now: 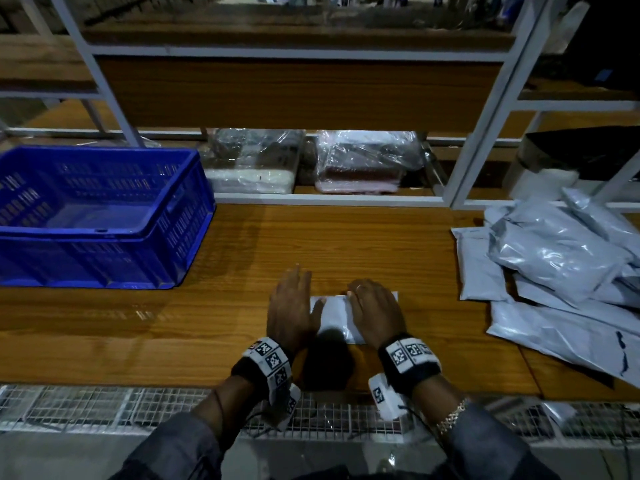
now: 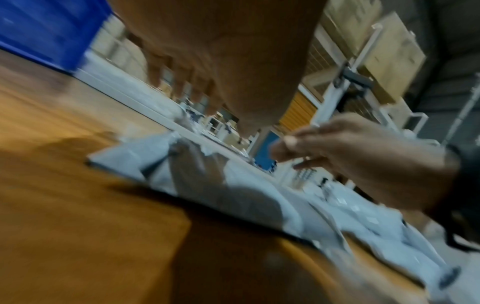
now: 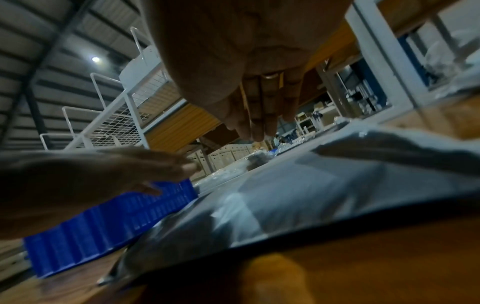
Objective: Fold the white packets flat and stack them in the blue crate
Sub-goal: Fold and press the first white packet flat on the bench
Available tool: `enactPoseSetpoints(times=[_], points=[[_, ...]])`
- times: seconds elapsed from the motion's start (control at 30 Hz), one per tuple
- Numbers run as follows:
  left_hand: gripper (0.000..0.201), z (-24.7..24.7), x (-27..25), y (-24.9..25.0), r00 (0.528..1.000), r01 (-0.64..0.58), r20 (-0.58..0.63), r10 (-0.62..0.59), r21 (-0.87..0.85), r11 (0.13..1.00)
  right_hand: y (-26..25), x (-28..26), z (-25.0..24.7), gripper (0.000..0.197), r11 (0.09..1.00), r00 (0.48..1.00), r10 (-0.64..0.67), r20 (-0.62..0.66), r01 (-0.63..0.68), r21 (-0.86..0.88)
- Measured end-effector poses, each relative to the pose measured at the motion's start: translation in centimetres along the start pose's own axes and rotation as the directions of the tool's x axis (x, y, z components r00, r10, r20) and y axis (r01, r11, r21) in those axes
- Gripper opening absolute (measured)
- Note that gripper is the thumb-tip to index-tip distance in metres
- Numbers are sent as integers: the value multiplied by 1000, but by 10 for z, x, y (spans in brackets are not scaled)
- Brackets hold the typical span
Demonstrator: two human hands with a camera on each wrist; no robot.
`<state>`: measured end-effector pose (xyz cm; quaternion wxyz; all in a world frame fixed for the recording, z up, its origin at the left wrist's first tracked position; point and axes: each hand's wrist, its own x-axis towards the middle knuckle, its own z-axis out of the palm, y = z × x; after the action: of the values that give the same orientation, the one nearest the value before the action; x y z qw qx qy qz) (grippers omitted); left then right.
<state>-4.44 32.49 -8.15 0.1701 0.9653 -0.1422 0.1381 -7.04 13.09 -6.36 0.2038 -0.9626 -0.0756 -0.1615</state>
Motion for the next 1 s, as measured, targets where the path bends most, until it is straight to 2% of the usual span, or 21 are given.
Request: enactPoseSetpoints(times=[0.07, 0.17, 0.23, 0.27, 0.37, 0.53, 0.63, 0.7, 0.8, 0.9, 1.0], points=[[57, 15, 0, 6, 993, -105, 51, 106, -19, 994, -2, -3, 19, 55, 997, 977, 32, 210, -17, -75], [57, 40, -2, 2, 974, -139, 179, 138, -3, 990, -8, -4, 31, 54, 982, 911, 134, 390, -69, -178], [57, 47, -5, -3, 966, -157, 212, 151, 15, 987, -12, -10, 41, 53, 976, 918, 97, 384, -12, -217], [58, 49, -5, -5, 962, -167, 225, 157, 25, 986, -13, -11, 45, 60, 968, 931, 79, 357, 13, -249], [58, 50, -3, -8, 960, -161, 238, 151, 23, 987, -8, -17, 59, 74, 967, 957, 113, 268, -44, -252], [71, 41, -9, 6, 974, -89, 209, 89, -13, 996, -7, -20, 61, 58, 971, 962, 90, 256, -28, -237], [65, 41, -9, 3, 969, -102, 224, 103, -16, 995, -7, -20, 64, 58, 978, 964, 95, 248, -44, -205], [60, 43, -5, -3, 957, -123, 263, 126, -28, 992, -8, -18, 63, 65, 979, 960, 109, 257, -60, -193], [57, 44, -7, -6, 965, -110, 237, 113, -27, 994, -1, -16, 59, 78, 976, 956, 147, 255, -99, -194], [67, 45, -12, -8, 982, -38, 184, 46, -50, 998, 10, -18, 52, 84, 961, 943, 226, 246, -175, -212], [84, 52, -15, -12, 984, 41, 175, -19, -128, 991, 16, -22, 45, 78, 943, 930, 290, 224, -238, -233]])
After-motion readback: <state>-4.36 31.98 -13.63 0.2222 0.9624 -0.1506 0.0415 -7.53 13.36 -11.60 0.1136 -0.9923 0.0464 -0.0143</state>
